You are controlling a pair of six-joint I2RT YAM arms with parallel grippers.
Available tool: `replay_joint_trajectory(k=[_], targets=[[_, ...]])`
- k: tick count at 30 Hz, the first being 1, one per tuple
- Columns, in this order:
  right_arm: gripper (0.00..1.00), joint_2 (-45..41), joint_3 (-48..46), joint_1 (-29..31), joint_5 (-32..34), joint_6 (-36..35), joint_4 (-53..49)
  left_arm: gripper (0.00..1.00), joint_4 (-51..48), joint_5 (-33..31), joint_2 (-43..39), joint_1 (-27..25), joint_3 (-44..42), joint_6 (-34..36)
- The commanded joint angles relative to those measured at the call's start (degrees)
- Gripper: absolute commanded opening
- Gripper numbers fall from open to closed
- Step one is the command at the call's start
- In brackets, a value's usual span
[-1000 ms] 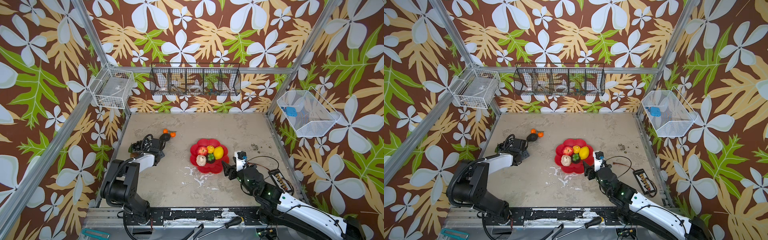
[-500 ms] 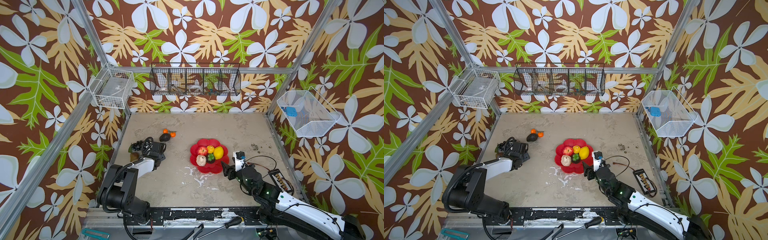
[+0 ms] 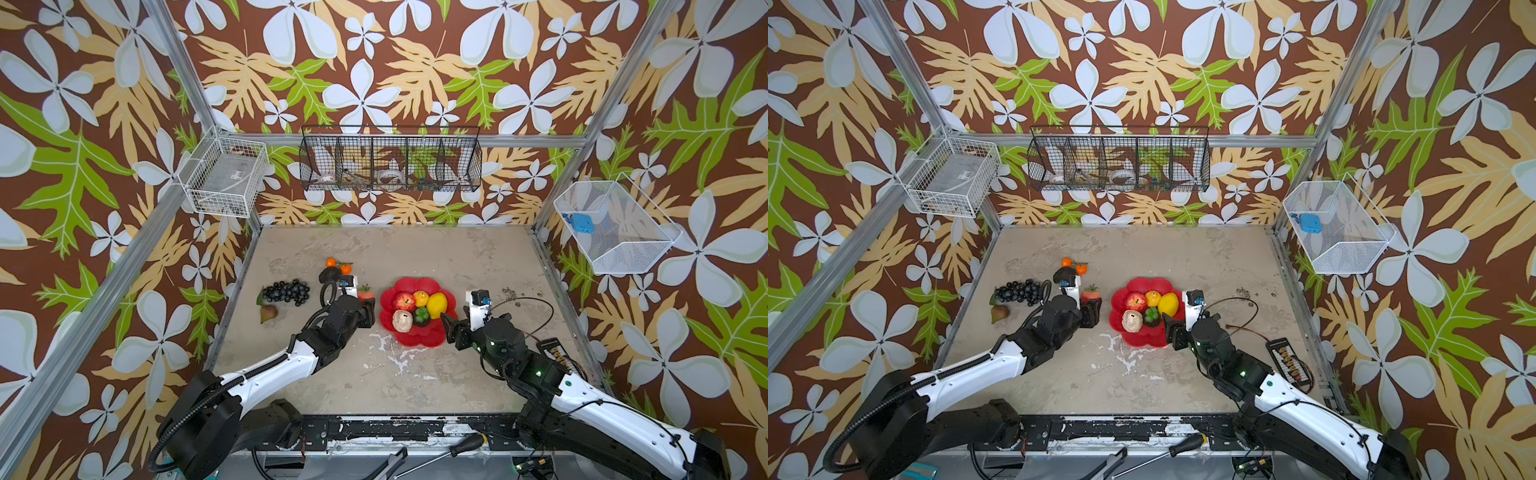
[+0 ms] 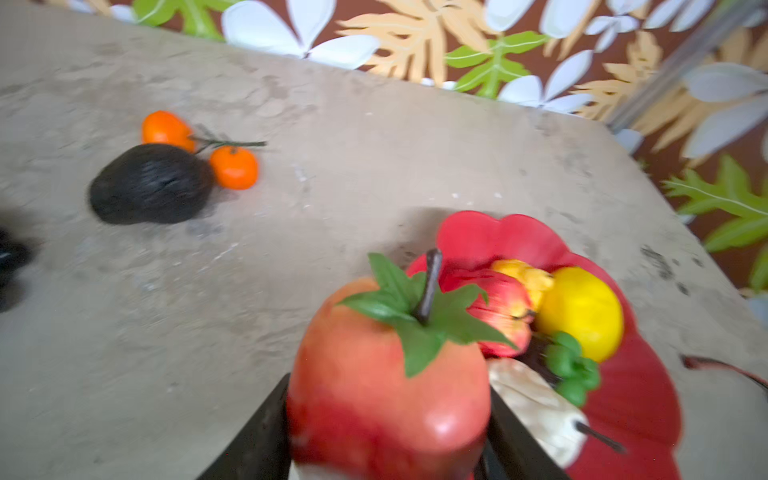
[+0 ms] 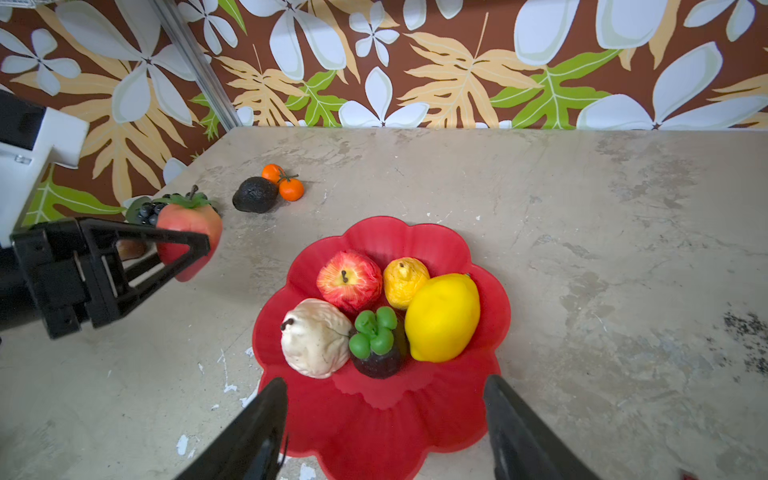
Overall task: Place and organize the fake fruits in the fruit bowl
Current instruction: 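Lift the strawberry toward the right gripper while the right gripper approaches, then grasp the strawberry leaves with the right gripper while the left gripper holds it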
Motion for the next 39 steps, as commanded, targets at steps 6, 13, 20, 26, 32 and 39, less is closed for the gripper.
replay_joint_trajectory(k=[6, 13, 20, 26, 32, 39], targets=[[0.71, 5.42, 8.43, 0.03, -10.53, -0.61, -7.32, 0.58, 20.08, 13.05, -3.25, -5.2, -6.34, 10.04], [0.65, 9.33, 10.72, 0.11, -19.31, 2.42, -6.73, 0.58, 28.86, 19.45, -3.91, -7.9, -12.59, 13.7], [0.56, 12.84, 14.61, 1.69, -23.47, 3.78, -8.44, 0.57, 37.11, 23.64, -1.78, -8.08, -17.2, 16.61], [0.45, 15.57, 16.63, 5.39, -21.43, 5.0, -10.31, 0.57, 37.08, 25.22, -0.79, -8.34, -16.62, 17.02], [0.35, 16.35, 18.51, 6.26, -21.88, 5.77, -10.47, 0.57, 37.68, 25.58, -0.41, -8.61, -16.8, 17.1], [0.27, 17.87, 19.96, 6.26, -22.21, 5.06, -11.79, 0.57, 39.01, 25.59, 0.06, -8.87, -17.51, 17.54]])
